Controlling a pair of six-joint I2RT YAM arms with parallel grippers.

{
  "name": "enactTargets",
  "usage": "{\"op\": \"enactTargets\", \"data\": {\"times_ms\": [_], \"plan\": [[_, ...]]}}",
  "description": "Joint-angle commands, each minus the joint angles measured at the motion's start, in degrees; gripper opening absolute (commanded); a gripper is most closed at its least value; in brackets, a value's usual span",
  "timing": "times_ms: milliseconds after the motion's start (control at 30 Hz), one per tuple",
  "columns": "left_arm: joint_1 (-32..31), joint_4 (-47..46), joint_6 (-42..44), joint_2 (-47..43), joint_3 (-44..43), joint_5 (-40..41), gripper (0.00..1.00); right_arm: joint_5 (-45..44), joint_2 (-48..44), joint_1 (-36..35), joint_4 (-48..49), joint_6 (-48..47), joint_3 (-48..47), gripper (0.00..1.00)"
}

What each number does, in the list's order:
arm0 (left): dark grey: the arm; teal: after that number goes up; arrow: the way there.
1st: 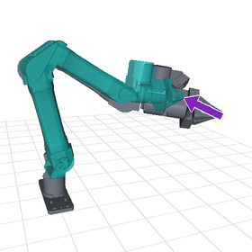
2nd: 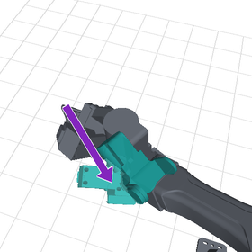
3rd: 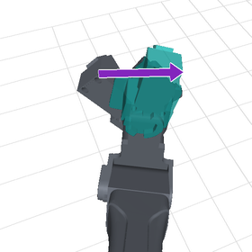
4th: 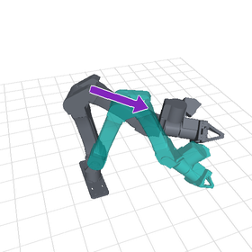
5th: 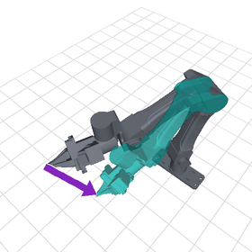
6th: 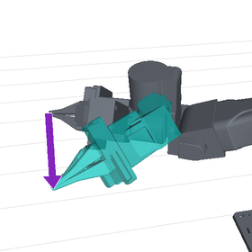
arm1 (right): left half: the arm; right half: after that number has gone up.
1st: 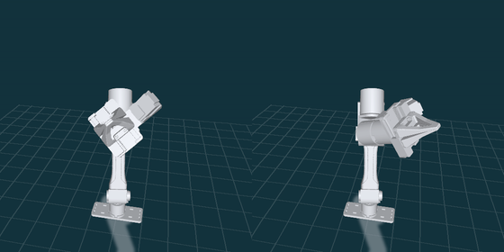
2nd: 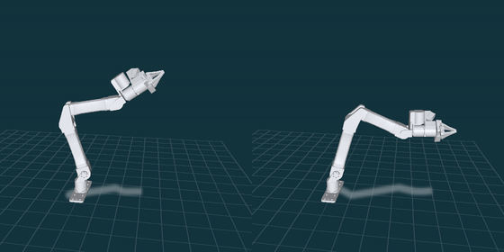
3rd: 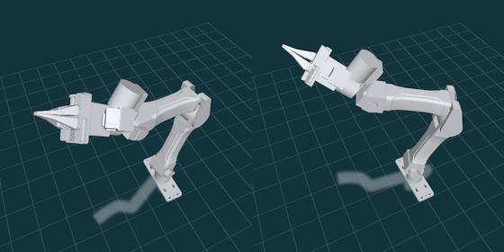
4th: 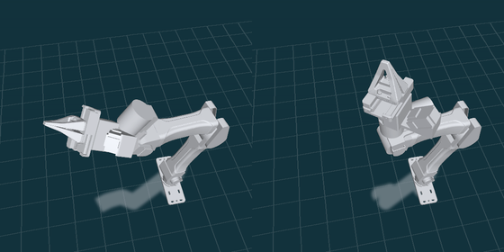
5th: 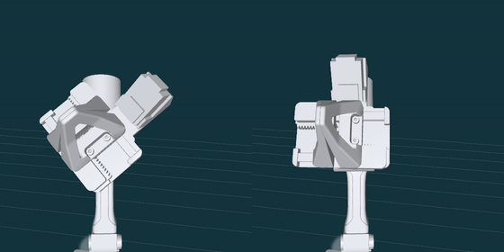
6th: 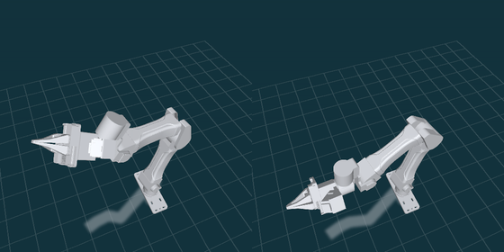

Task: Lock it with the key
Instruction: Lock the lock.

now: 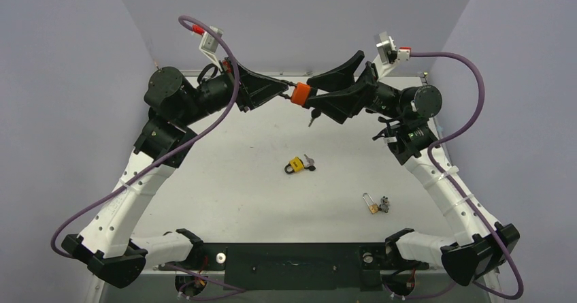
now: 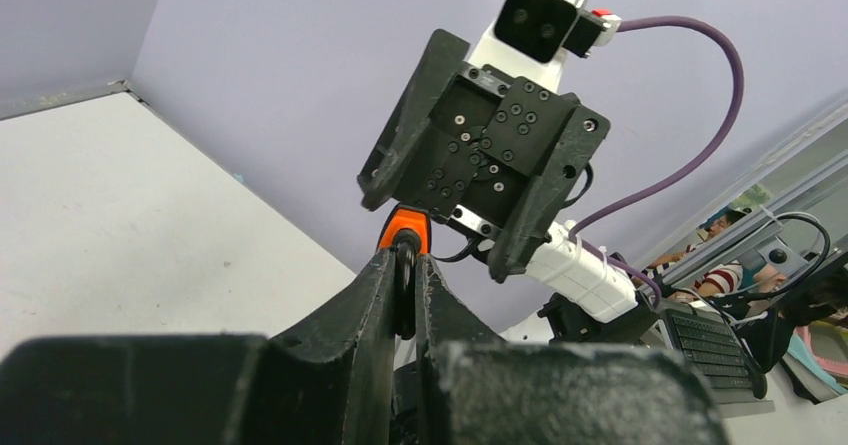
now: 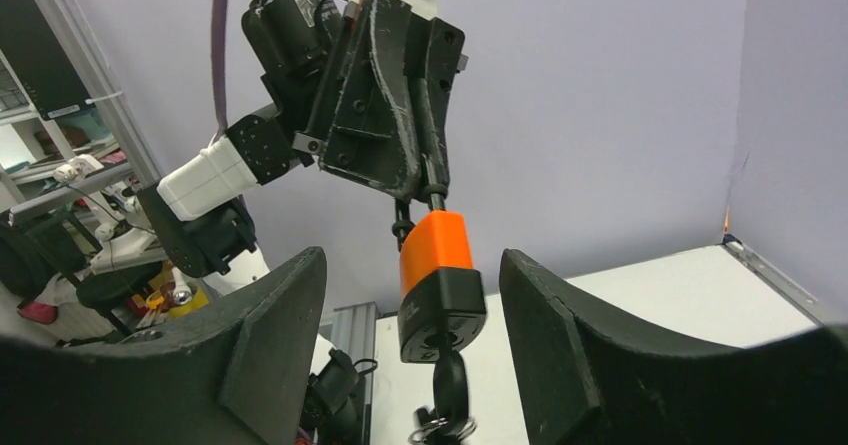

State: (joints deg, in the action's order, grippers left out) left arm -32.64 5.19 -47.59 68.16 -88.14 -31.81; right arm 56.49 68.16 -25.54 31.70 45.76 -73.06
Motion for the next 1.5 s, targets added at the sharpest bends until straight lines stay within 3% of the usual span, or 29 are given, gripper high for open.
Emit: {"op": "enactTargets", "data": {"times_ms": [0,300,767,1167,1367,1467], "plan": [[-0.3,-7.2,-1.6,-1.1,-3.0,0.9,0.0,0.6,0.9,0.0,3.9,0.6,-1.0,0.6],[-0.3,-7.3,-1.6,-0.8,-3.4,1.1,0.0,-0.5,0.9,0.1,3.7,0.5,0.7,0.59],[-0.3,-8.0,-2.3,-0.4,-2.8,1.5,0.0,-1.4,1.5,-1.7,4.5,1.0,1.2,0.39],[-0.3,-8.2,-2.3,-0.4,-2.0,1.4,0.0,-2.1,1.6,-2.3,4.1,0.9,1.4,0.37],[-0.3,-8.7,-2.5,-0.5,-1.4,1.0,0.0,-2.9,1.8,-2.4,3.0,0.9,1.1,0.23],[-0.3,-8.0,-1.7,-0.3,-1.3,-0.6,0.0,-3.5,1.4,-2.4,2.2,1.7,0.8,0.06]]}}
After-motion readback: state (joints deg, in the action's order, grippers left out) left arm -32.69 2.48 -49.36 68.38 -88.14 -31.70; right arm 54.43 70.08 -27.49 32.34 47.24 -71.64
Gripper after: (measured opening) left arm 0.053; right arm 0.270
